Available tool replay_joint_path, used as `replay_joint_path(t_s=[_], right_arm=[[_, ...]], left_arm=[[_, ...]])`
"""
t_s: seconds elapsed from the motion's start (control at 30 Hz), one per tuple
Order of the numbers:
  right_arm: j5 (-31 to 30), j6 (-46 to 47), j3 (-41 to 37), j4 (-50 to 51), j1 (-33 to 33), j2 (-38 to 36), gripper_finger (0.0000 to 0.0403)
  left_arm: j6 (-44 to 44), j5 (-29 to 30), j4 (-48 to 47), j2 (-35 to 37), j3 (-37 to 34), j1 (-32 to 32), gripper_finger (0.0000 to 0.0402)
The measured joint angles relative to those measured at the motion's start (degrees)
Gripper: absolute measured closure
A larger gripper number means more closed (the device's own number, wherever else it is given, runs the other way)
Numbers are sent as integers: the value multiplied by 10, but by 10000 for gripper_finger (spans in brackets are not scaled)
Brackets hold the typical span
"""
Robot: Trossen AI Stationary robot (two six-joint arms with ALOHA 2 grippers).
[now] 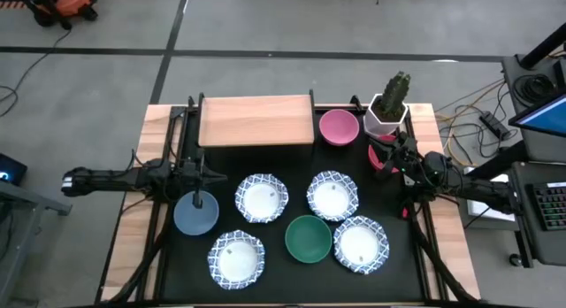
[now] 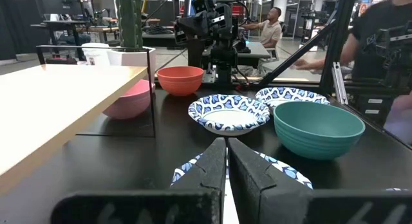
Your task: Place and stack bowls onto a shelf
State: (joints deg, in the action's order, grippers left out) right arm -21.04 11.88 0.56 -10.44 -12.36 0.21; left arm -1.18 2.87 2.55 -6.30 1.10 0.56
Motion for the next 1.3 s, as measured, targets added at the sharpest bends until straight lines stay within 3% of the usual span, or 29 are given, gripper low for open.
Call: replay_joint_path(t_s=[1.3], right_arm=[[0,0,0,0,0,0,374]], left_arm=[[0,0,0,0,0,0,402]])
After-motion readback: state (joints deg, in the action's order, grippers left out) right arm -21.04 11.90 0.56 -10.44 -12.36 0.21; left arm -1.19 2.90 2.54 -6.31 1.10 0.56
